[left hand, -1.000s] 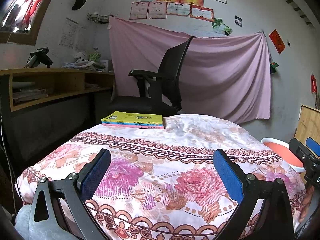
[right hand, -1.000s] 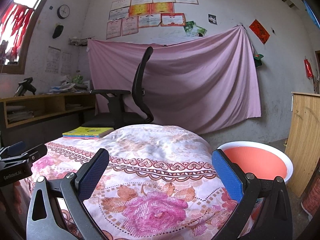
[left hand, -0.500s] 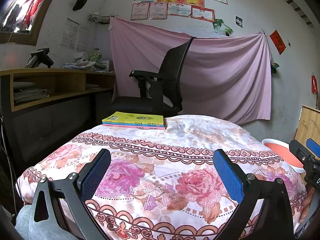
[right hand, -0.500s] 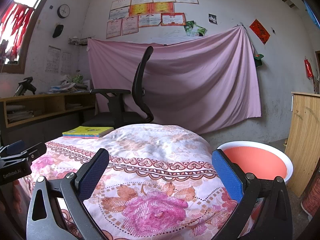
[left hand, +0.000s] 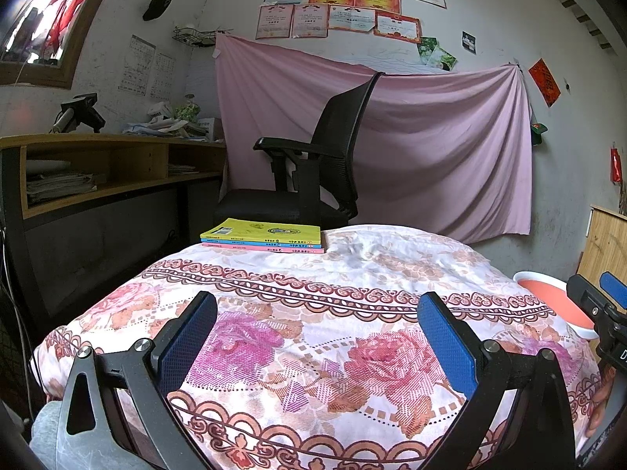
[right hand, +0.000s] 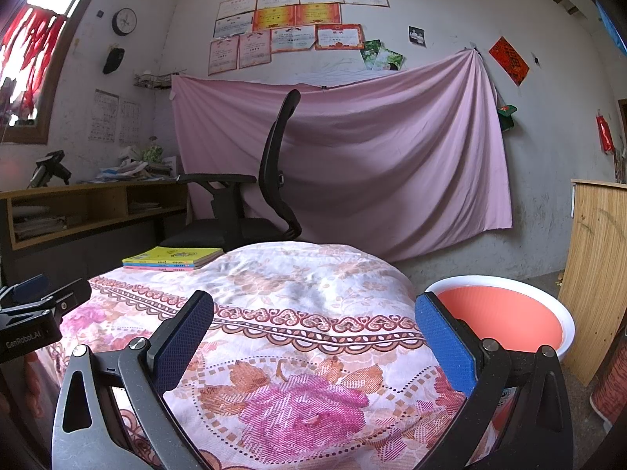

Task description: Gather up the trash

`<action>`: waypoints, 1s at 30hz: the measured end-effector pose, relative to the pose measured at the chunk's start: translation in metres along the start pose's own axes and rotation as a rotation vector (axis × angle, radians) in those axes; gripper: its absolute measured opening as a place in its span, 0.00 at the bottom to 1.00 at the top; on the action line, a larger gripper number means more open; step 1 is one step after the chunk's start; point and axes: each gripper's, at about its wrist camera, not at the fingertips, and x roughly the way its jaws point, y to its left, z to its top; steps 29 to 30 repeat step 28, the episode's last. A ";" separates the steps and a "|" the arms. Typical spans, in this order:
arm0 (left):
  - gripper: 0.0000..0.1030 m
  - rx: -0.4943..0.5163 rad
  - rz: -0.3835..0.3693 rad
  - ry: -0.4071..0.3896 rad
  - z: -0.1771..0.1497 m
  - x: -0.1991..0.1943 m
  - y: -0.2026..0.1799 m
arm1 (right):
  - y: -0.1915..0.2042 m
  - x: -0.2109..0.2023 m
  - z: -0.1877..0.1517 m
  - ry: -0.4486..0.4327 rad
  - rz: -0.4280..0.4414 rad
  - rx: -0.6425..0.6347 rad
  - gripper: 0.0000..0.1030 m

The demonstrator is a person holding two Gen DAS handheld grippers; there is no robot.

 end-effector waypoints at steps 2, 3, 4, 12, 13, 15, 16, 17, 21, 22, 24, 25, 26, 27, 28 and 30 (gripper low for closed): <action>0.97 0.000 0.000 0.000 0.000 0.000 0.000 | 0.000 0.000 0.000 0.000 0.000 0.000 1.00; 0.97 0.000 -0.001 0.000 0.000 0.000 0.000 | 0.000 0.000 0.000 0.001 0.000 0.000 1.00; 0.97 0.000 -0.001 0.000 0.000 0.000 0.000 | 0.000 0.000 0.000 0.001 0.000 0.000 1.00; 0.97 -0.006 0.002 0.004 0.001 -0.001 0.000 | 0.000 0.000 0.000 0.001 0.000 0.000 1.00; 0.97 -0.006 0.005 0.003 0.000 -0.002 0.000 | 0.000 0.000 0.000 0.002 0.000 0.000 1.00; 0.97 -0.001 0.007 0.009 0.001 -0.001 -0.001 | 0.000 0.000 0.000 0.002 0.000 -0.001 1.00; 0.97 0.002 0.007 0.008 0.000 -0.001 -0.002 | 0.000 0.000 0.000 0.001 0.000 -0.001 1.00; 0.97 0.005 0.007 0.006 0.000 -0.002 -0.003 | 0.000 0.000 0.000 0.001 0.000 -0.001 1.00; 0.97 0.023 0.012 0.008 -0.001 -0.002 -0.009 | 0.000 0.000 0.001 0.003 0.000 -0.001 1.00; 0.97 0.025 0.014 0.008 -0.001 -0.002 -0.010 | 0.000 0.000 0.000 0.003 0.000 -0.001 1.00; 0.97 0.026 0.016 0.007 -0.002 -0.002 -0.011 | 0.000 -0.001 0.000 0.002 0.000 -0.001 1.00; 0.97 0.025 0.018 0.006 -0.002 -0.003 -0.012 | 0.000 -0.001 0.000 0.002 0.000 -0.001 1.00; 0.97 0.023 0.018 0.007 -0.002 -0.003 -0.012 | 0.000 -0.001 0.000 0.003 0.001 -0.001 1.00; 0.97 0.022 0.019 0.007 -0.002 -0.002 -0.012 | 0.000 -0.001 0.000 0.003 0.000 -0.001 1.00; 0.97 0.020 0.019 0.008 -0.003 -0.002 -0.012 | 0.000 -0.001 0.000 0.004 0.000 -0.001 1.00; 0.97 0.020 0.019 0.008 -0.003 -0.002 -0.012 | 0.000 -0.001 0.000 0.004 0.000 -0.001 1.00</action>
